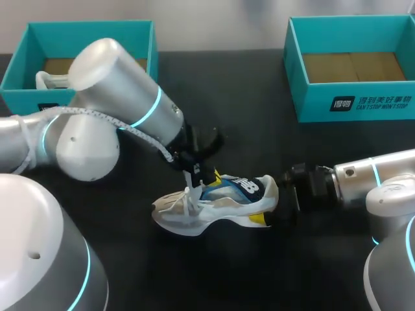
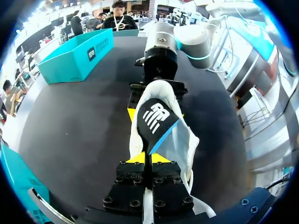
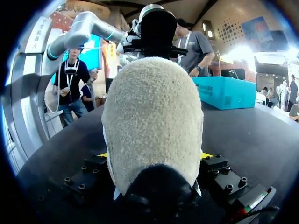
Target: Take the shoe out of the shoebox, open the shoe tongue, remove and reinsert the insole, then place the shoe into the shoebox
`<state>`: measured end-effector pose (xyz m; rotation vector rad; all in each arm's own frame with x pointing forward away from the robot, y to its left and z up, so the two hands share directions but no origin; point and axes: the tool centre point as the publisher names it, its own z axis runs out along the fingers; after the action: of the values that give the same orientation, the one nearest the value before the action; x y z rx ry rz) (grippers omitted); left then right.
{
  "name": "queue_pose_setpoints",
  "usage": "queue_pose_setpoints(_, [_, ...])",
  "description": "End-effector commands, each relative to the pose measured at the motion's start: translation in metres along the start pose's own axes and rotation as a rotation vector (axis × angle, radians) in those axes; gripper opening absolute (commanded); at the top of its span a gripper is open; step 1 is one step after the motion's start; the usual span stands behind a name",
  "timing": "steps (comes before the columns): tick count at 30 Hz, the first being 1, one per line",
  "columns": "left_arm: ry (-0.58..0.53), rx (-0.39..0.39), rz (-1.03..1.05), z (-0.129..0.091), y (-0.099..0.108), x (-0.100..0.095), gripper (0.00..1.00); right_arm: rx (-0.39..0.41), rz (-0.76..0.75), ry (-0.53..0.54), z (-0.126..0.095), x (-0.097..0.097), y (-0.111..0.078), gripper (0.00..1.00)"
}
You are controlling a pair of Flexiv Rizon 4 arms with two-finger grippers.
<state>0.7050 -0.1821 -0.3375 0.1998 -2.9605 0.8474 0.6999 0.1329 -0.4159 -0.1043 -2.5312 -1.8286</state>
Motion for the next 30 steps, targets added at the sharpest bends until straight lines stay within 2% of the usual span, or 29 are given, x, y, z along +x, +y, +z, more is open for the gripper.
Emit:
queue_pose_setpoints(1, [-0.009, 0.062, -0.014, -0.005, 0.009, 0.001, 0.0, 0.005, 0.001, -0.001, 0.001, 0.001, -0.001, 0.0])
queue_pose_setpoints(7, [0.002, 0.065, -0.034, -0.002, 0.01, -0.002, 0.0, 0.005, 0.001, -0.001, 0.001, 0.001, -0.001, 0.0])
queue_pose_setpoints(18, [-0.023, 0.047, 0.015, 0.003, -0.009, 0.003, 0.0, 0.005, 0.001, -0.001, 0.001, 0.001, -0.001, 0.0])
queue_pose_setpoints(25, [-0.075, 0.09, -0.016, 0.001, -0.022, 0.008, 0.0, 0.005, 0.001, -0.001, 0.001, 0.001, -0.001, 0.0])
queue_pose_setpoints(30, [-0.101, 0.057, 0.0, 0.01, -0.031, 0.012, 0.0, 0.005, 0.001, -0.001, 0.001, 0.001, -0.001, 0.0])
